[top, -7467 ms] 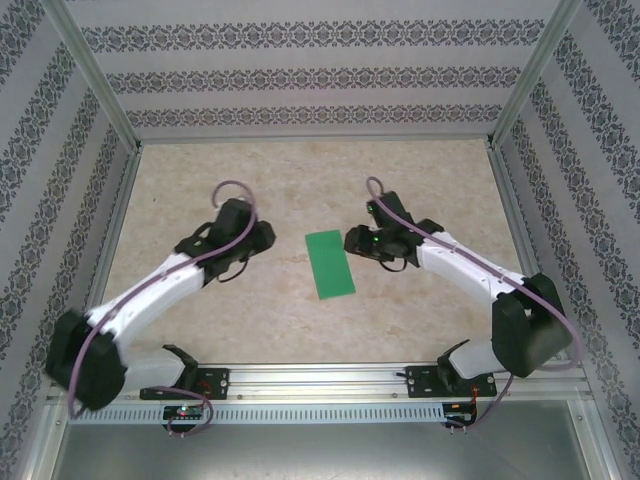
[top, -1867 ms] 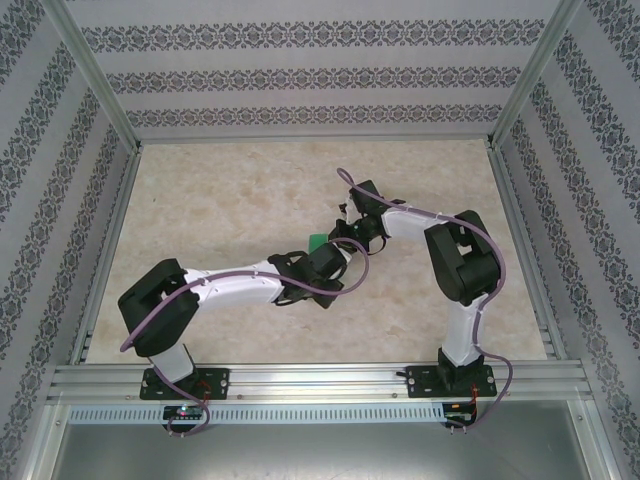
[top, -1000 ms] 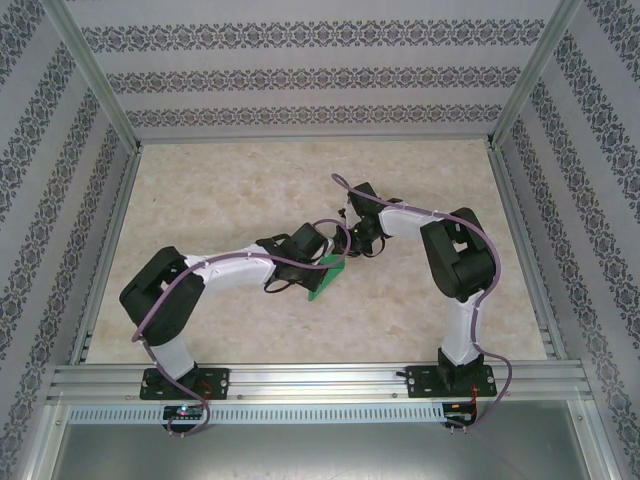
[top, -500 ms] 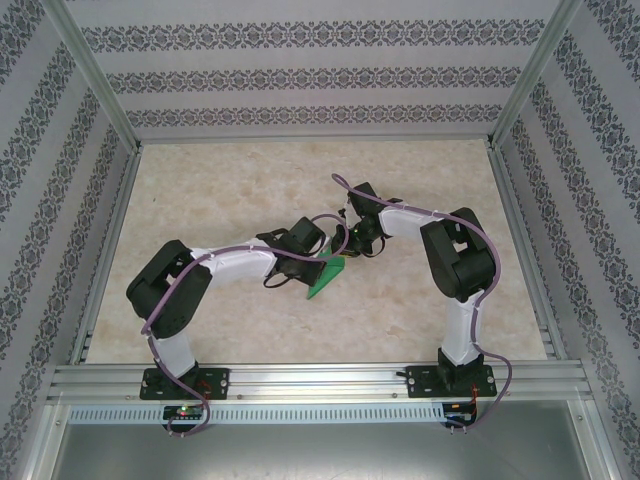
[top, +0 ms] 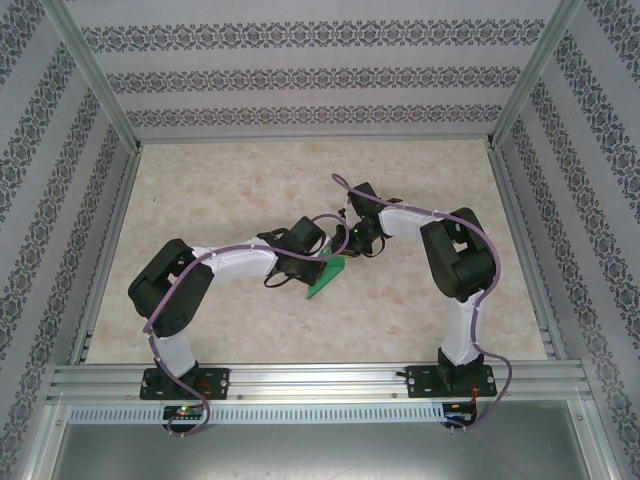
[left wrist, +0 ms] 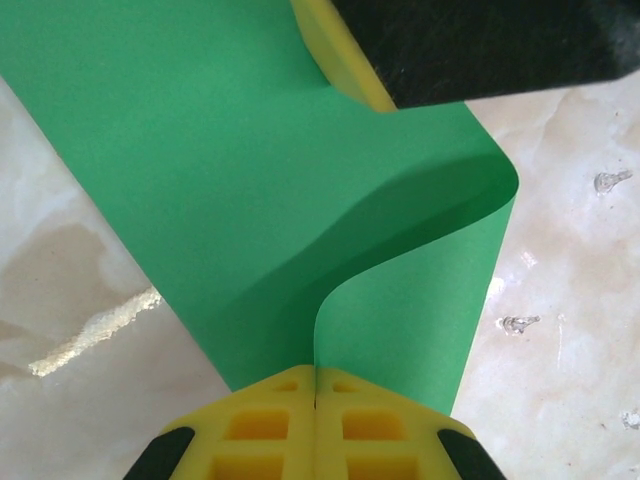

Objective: Fold a paper plane with a square sheet of paper (pick it up from the middle)
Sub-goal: Third fold the triangle at the center of the table.

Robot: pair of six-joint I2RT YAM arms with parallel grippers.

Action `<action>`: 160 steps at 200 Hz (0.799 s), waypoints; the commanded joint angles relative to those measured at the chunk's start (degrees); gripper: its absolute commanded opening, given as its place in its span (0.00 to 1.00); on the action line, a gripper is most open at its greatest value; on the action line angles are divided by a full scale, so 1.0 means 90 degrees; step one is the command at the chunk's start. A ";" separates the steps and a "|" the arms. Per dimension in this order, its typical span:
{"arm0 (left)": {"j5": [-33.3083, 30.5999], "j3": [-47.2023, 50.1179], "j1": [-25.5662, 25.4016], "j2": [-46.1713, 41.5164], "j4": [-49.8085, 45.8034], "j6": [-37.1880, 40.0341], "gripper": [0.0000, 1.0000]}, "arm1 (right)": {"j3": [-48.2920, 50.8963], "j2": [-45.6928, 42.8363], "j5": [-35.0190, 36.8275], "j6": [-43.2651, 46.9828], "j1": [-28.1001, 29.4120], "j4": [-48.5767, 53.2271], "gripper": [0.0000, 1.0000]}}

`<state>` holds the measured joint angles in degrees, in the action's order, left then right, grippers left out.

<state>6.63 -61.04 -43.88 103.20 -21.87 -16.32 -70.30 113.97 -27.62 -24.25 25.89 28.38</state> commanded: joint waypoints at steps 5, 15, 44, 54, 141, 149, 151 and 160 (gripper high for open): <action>0.0020 0.0149 0.0100 -0.0188 0.0242 -0.0059 0.00 | -0.0050 0.0188 0.0239 0.0044 0.0073 0.0126 0.11; 0.0013 0.0143 0.0100 -0.0196 0.0176 -0.0074 0.00 | -0.0059 0.0195 0.0236 0.0043 0.0074 0.0127 0.11; -0.0055 0.0306 0.0107 -0.0291 0.0348 -0.0141 0.00 | -0.0050 0.0165 0.0218 0.0040 0.0074 0.0115 0.11; -0.0054 0.0177 0.0114 -0.0205 0.0281 -0.0097 0.00 | -0.0067 0.0202 0.0188 0.0033 0.0072 0.0116 0.12; -0.0034 -0.0068 0.0119 0.0057 0.0198 0.0043 0.00 | -0.0050 0.0159 0.0210 0.0012 0.0067 0.0118 0.12; -0.0036 -0.0027 0.0127 0.0036 0.0204 0.0019 0.00 | -0.0050 0.0159 0.0217 0.0013 0.0063 0.0118 0.12; -0.0037 -0.0013 0.0119 0.0037 0.0218 0.0014 0.00 | -0.0050 0.0159 0.0217 0.0015 0.0063 0.0116 0.12; -0.0031 0.0027 0.0122 0.0027 0.0232 -0.0010 0.00 | -0.0050 0.0158 0.0217 0.0019 0.0072 0.0118 0.12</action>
<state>6.59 -60.27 -43.51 102.83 -20.97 -16.73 -70.41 114.08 -27.64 -24.25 25.89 28.51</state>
